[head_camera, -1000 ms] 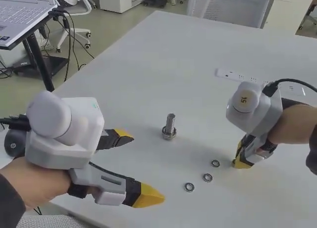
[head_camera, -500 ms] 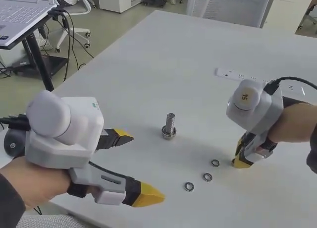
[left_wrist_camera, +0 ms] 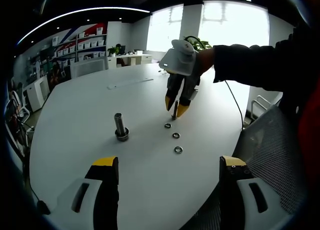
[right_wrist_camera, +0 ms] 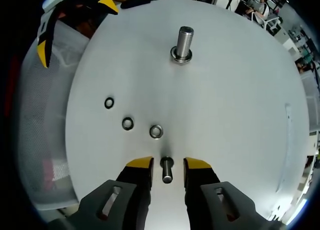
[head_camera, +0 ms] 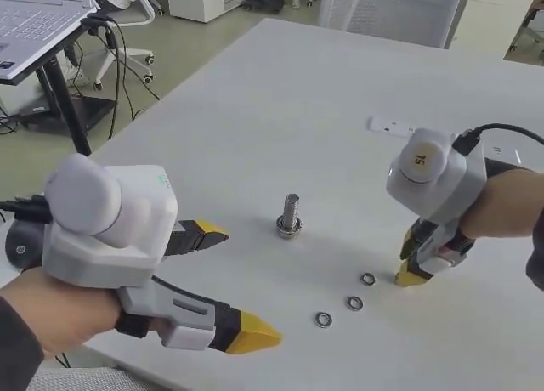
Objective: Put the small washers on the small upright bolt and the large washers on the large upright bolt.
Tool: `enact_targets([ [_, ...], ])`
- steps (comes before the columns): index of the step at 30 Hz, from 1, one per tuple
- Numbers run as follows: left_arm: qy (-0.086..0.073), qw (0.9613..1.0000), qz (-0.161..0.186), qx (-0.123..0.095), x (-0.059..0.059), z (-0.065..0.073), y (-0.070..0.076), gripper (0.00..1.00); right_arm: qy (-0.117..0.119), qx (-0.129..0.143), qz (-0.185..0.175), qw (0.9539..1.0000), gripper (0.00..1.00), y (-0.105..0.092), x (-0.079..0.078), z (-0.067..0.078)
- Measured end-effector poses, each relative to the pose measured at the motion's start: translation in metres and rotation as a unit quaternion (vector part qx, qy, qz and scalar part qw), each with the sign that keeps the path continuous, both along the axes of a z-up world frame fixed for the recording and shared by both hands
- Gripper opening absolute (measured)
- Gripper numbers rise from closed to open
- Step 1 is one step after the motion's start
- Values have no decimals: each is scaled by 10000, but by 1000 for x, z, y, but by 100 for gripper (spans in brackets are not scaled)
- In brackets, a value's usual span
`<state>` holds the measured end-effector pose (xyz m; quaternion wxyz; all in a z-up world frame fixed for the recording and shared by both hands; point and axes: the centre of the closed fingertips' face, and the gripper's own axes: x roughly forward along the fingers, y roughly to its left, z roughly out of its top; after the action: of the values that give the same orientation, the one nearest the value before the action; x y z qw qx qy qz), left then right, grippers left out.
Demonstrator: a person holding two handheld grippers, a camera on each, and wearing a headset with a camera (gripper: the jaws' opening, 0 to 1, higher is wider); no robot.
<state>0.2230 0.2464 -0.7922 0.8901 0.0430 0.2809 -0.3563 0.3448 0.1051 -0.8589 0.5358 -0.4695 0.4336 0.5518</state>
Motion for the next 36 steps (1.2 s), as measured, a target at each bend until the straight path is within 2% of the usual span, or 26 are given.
enact_targets([
  [18, -33, 10000, 17, -9, 1, 2, 1, 82, -85, 37, 287, 9995, 26, 22, -7, 12],
  [27, -44, 10000, 28, -19, 0, 3, 1, 82, -54, 18, 472, 9989, 25, 35, -11, 7],
  [36, -59, 10000, 24, -31, 1, 3, 1, 82, 45, -88, 601, 9981, 24, 39, -12, -6],
])
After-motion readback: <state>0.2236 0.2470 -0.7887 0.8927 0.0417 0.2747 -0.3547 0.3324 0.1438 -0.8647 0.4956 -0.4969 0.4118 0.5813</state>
